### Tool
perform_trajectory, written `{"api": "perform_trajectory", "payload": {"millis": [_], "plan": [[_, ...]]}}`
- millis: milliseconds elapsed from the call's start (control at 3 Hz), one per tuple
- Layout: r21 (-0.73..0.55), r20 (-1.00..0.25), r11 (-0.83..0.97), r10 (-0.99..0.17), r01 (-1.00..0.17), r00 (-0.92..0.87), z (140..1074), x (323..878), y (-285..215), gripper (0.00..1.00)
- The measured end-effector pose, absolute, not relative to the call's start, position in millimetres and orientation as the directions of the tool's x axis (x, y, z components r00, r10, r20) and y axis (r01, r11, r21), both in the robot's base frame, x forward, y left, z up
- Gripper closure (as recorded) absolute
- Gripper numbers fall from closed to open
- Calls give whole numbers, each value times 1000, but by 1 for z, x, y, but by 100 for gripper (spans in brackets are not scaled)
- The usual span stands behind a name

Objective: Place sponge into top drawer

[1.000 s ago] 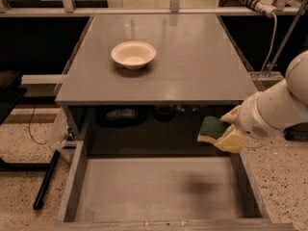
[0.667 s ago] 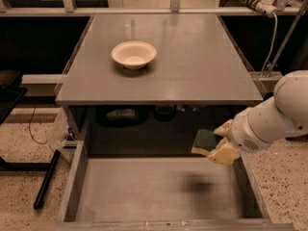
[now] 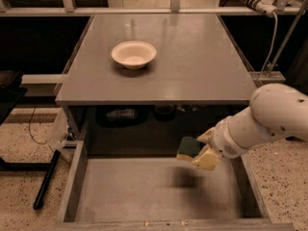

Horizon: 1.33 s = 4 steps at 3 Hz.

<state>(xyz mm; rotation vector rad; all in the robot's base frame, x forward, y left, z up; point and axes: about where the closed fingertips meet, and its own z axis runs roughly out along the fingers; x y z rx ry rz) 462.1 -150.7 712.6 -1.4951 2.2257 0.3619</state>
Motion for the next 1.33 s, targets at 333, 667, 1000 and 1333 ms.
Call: {"api": "perform_trajectory", "payload": {"millis": [333,667,1000,1333], "plan": [[13,-553,380,-767,-925,-324,681,463,-128,100],[11,-625,394,-715,-919,-314,663,462,-116,100],[-13,-671,427,-674,-904,-309,647,461,-113,100],[-39,-681,454,-664,-890,-309,625,464,-108,100]]}}
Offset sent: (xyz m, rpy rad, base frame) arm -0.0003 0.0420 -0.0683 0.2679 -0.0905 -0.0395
